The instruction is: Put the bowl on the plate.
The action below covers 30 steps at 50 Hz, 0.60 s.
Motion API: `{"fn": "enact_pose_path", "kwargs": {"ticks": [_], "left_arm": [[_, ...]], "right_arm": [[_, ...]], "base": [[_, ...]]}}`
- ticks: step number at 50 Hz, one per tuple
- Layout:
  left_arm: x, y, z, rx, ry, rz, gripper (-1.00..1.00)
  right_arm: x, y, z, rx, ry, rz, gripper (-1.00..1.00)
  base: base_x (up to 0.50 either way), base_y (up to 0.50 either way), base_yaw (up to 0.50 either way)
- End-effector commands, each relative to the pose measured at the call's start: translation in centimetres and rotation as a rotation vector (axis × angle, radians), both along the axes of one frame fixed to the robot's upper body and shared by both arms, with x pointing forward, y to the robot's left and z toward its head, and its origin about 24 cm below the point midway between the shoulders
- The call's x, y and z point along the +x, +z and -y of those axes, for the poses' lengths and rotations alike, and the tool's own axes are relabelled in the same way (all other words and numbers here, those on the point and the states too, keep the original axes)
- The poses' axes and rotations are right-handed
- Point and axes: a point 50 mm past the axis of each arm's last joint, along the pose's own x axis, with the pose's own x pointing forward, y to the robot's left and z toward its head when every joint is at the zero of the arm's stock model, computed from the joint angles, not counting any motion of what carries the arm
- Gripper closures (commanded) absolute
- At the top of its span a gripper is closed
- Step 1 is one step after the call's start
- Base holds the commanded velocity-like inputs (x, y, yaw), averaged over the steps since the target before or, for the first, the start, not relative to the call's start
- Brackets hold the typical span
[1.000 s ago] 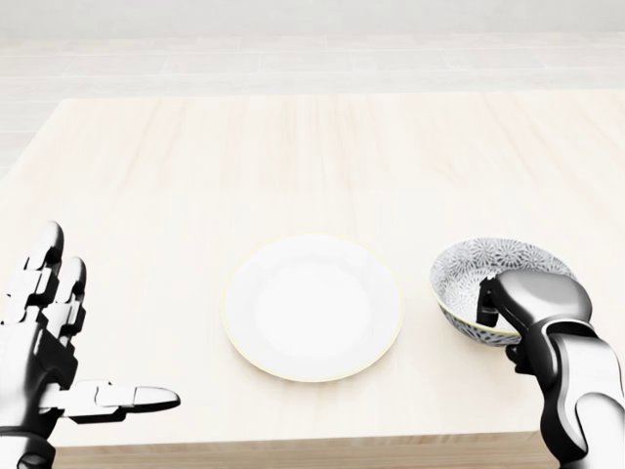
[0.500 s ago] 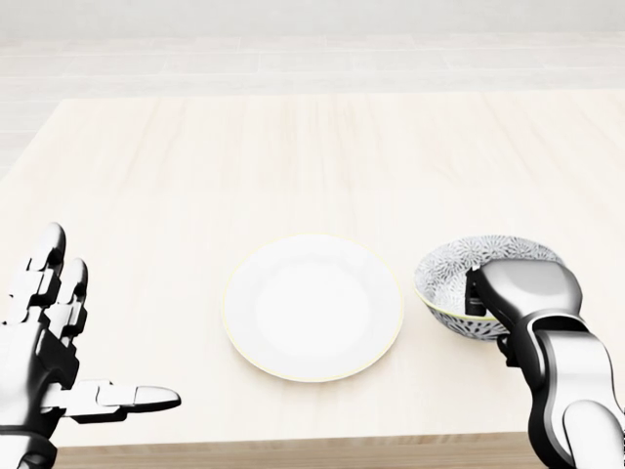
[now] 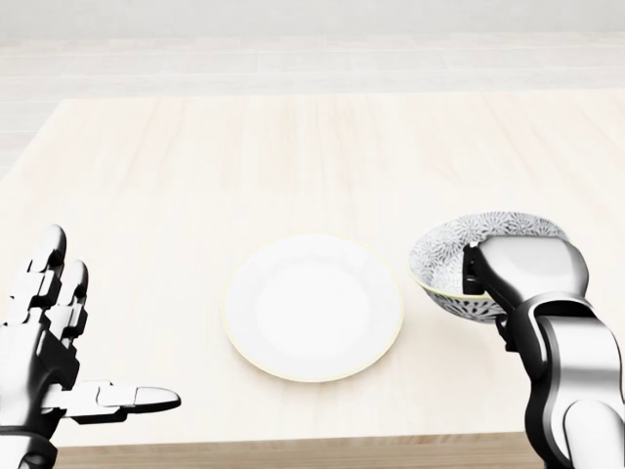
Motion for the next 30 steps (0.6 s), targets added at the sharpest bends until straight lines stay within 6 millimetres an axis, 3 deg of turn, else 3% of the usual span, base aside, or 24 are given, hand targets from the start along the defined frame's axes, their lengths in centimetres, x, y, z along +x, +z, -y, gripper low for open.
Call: {"fn": "enact_pose_path", "kwargs": {"ticks": [1,30], "left_arm": [[0.0,0.0,0.1,0.002,-0.002,-0.001,-1.00],[-0.1,0.6,-0.1,0.010,-0.001,0.022,-1.00]], "right_arm": [[-0.2,2.3,-1.3,0.004,0.029,0.077,0.49],[0.3,4.2,-7.6,0.145,0.227,0.184,0.38]], "base": [[0.00,0.00,0.00],[0.00,0.00,0.00]]}}
